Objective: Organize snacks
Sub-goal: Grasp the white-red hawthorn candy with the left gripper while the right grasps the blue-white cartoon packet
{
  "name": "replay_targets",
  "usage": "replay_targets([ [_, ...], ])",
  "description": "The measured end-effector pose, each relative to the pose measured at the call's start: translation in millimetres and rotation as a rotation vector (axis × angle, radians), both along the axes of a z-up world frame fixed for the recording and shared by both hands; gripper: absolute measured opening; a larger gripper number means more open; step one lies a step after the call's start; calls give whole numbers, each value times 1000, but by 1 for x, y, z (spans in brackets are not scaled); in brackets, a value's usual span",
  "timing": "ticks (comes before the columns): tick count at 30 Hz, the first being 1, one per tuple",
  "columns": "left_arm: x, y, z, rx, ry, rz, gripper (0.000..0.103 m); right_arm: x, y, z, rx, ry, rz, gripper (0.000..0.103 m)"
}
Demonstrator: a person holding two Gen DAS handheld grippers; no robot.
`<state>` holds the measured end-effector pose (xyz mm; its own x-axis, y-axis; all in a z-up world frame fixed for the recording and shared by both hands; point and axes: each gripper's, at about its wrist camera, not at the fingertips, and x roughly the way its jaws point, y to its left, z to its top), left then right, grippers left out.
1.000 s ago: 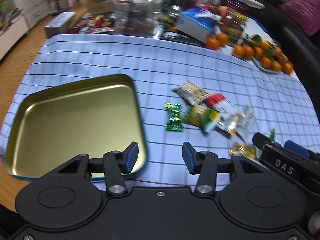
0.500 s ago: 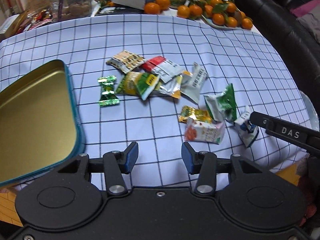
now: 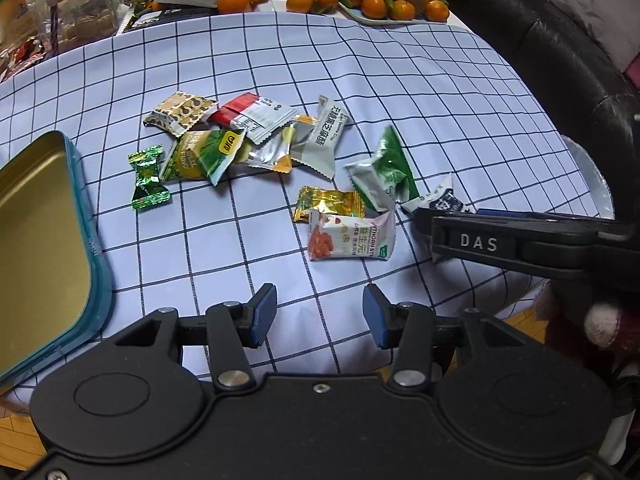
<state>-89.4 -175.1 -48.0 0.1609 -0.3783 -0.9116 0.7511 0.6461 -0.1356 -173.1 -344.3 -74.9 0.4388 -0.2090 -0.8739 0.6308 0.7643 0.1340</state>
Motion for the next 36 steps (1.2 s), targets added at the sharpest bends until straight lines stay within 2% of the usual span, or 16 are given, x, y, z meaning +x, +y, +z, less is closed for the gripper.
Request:
replay_targets([
  [1,0,-1,-1,3,1,-3,53,1,1,-1,1,-1,7,63],
  [3,-1,-3,-3,0,6,-7,53,4,4,-1,6,-5,37,51],
  [5,-1,-5,-4,-3,9,-10,53,5,7,0,5,-1,64,45],
  [8,0,-8,-7,-10,23,-11,53,6,7,0,9,-1,76,42],
  [9,0,-9,-8,-15,31,-10,53,6,6,0,25,-9,80,34],
  [11,1,-12,-9,-26,44,-4,53,6,3,-1,61,-15,82,25],
  [17,1,-23,-10,-63,48,13,53,-1,-13,-3,75,-37,-13,24],
  [20,0,-31,-11,-69,24,30,54,-4,-22,-4,92,-55,-54,24],
  [25,1,-42,-17,-47,1,71,55,-9,-27,-5,104,-72,-57,24],
  [32,-2,-51,-25,-3,-39,73,61,-12,-31,-6,124,-85,-60,26],
  [36,2,-46,-26,-23,-14,87,59,-10,-30,-6,124,-83,-62,26],
])
